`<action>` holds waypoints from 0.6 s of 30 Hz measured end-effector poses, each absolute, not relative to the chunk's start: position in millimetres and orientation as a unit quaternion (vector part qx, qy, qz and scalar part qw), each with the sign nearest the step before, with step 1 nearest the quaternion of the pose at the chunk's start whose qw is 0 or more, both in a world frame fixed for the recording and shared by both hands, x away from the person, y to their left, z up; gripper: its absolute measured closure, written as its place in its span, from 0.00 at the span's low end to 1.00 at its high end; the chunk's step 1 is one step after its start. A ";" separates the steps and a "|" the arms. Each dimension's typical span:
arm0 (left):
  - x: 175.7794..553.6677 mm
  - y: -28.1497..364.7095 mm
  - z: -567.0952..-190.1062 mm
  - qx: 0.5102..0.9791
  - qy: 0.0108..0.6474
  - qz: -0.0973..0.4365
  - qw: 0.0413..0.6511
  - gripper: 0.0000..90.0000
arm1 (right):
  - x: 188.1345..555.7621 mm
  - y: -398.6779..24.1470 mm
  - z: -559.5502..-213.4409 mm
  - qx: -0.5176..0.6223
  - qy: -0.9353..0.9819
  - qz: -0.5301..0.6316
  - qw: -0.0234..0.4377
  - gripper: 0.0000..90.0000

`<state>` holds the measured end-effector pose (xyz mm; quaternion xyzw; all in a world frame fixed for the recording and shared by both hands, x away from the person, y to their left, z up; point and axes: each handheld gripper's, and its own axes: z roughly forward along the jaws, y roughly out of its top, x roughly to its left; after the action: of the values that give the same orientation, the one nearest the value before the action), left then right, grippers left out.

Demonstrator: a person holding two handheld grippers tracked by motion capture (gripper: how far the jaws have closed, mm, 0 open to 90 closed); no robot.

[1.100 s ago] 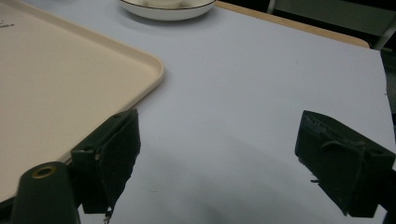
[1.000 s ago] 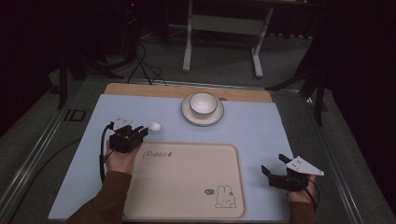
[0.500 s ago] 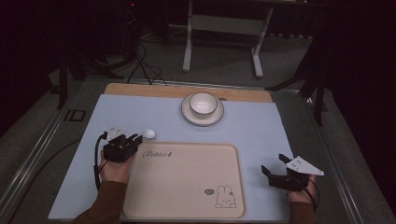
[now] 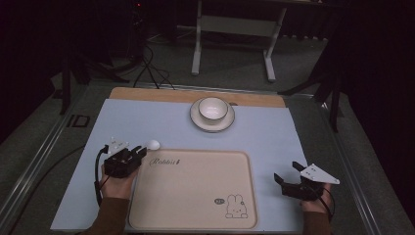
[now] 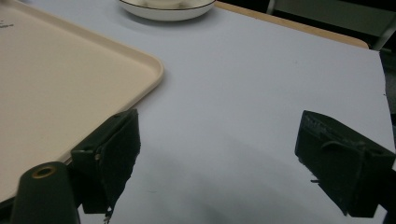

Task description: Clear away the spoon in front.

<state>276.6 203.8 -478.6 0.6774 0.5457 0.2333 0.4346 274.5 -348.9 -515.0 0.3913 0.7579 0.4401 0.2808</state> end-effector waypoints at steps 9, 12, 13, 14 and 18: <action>264.7 201.2 -478.9 0.680 0.542 0.237 0.432 0.84 | 274.6 -349.2 -515.0 0.391 0.758 0.440 0.280 0.15; 260.5 200.6 -479.7 0.680 0.543 0.238 0.432 0.84 | 274.6 -349.2 -515.0 0.391 0.758 0.441 0.280 0.15; 259.4 200.8 -479.9 0.679 0.544 0.236 0.433 0.84 | 274.7 -349.1 -515.0 0.391 0.758 0.440 0.280 0.15; 258.3 201.1 -480.0 0.679 0.544 0.234 0.434 0.84 | 274.7 -349.0 -515.0 0.391 0.758 0.440 0.280 0.15; 254.5 200.8 -480.9 0.679 0.544 0.236 0.434 0.84 | 274.5 -348.5 -514.9 0.390 0.758 0.441 0.281 0.15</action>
<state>254.5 200.8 -480.9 0.6790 0.5435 0.2357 0.4335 274.5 -348.5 -514.9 0.3898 0.7584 0.4406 0.2806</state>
